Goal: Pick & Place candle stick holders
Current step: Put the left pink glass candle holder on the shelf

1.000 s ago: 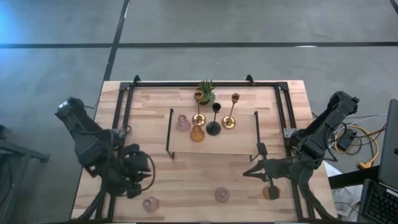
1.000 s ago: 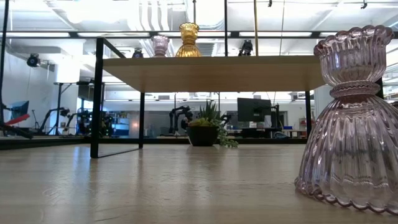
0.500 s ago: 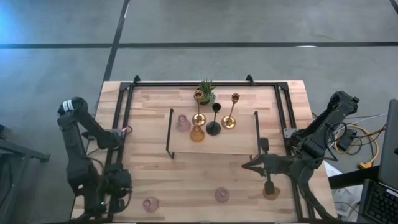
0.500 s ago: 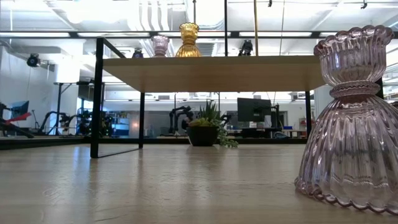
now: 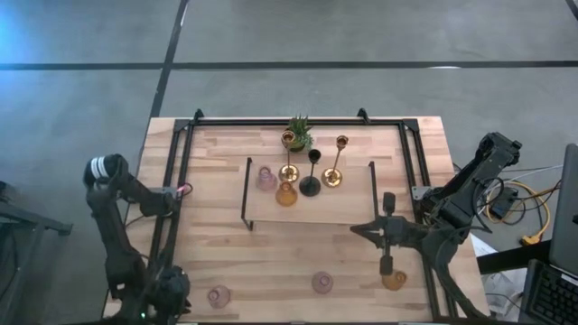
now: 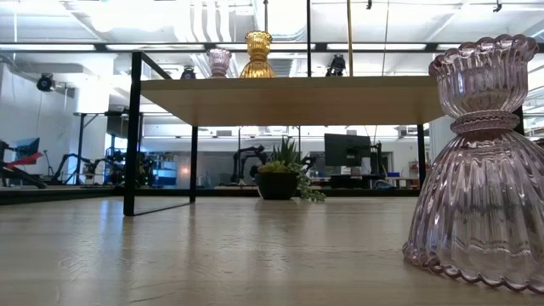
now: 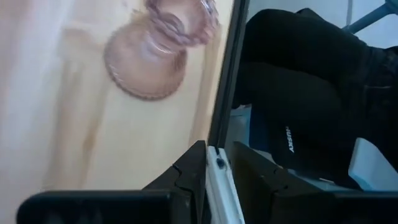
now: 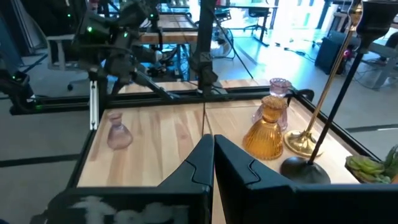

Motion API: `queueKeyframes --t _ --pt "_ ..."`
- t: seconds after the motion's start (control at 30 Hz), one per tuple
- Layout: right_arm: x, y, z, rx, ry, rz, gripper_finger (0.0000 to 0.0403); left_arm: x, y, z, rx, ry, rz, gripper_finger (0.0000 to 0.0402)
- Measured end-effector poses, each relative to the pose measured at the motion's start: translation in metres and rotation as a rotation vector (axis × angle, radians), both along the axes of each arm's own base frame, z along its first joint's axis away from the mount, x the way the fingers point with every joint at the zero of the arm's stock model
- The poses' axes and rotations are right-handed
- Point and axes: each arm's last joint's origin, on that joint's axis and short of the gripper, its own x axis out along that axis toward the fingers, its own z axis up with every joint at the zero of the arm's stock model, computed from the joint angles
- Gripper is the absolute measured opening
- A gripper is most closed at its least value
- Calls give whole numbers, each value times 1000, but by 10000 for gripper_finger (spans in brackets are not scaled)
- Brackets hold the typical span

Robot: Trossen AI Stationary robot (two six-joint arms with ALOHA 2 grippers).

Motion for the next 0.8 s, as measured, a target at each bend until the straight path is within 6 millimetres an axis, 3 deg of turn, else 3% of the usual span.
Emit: queueKeyframes --t 0.4,0.8 --pt "0 0 0 3 -2 0 8 11 -32 -24 84 -55 29 78" --pt "0 0 0 4 -2 3 8 23 -28 -35 167 -156 142 78"
